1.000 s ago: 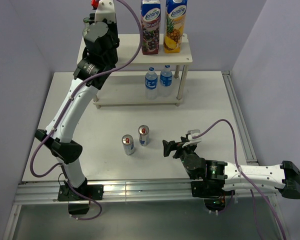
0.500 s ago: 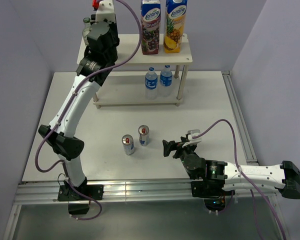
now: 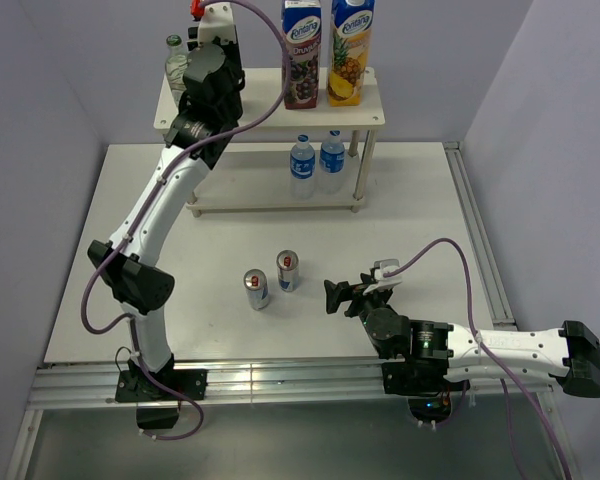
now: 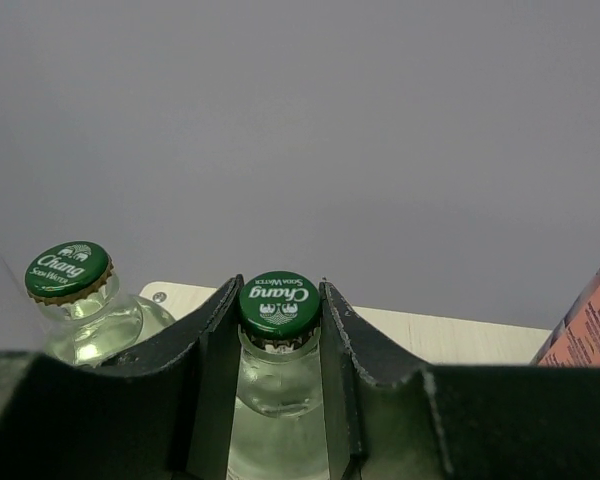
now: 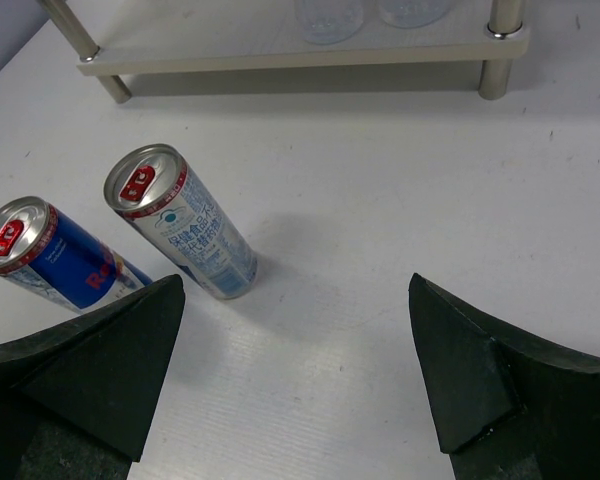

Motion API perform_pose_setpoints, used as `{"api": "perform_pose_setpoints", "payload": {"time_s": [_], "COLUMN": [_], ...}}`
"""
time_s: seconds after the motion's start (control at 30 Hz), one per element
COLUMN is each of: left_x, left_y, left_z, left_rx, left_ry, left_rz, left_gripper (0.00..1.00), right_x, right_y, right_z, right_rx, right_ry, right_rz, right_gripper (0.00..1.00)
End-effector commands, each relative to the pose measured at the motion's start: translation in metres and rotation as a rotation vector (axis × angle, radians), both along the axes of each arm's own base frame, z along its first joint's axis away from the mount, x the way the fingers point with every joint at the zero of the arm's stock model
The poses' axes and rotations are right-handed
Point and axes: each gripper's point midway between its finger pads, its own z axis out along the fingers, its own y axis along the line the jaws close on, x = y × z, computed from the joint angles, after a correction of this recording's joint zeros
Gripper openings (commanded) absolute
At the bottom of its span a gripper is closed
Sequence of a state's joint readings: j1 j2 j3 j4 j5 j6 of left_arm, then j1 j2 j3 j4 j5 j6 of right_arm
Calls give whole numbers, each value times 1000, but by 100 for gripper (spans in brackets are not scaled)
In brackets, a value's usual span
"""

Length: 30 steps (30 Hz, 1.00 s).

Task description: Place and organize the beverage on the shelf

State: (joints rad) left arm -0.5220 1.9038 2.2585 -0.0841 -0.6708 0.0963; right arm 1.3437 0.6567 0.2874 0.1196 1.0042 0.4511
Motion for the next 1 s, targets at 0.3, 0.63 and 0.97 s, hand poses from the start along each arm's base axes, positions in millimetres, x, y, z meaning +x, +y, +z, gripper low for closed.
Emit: {"api": "perform_pose_setpoints", "payload": {"time_s": [0.3, 0.63, 0.97], "left_x": [-19, -37, -78], "left_y": [16, 18, 16], "left_z": [45, 54, 48], "left_rx": [-58, -83, -115], "left_ry": [-157, -158, -126], "left_rz": [17, -7, 13], "left_gripper": [81, 99, 99], "right_x": [1, 2, 3], "right_y": [3, 3, 2], "right_z": [10, 10, 10], "right_rx": [32, 23, 16], "right_ry": [-17, -18, -20], "right_rz": [-8, -13, -22], "right_gripper": [100, 100, 100]}}
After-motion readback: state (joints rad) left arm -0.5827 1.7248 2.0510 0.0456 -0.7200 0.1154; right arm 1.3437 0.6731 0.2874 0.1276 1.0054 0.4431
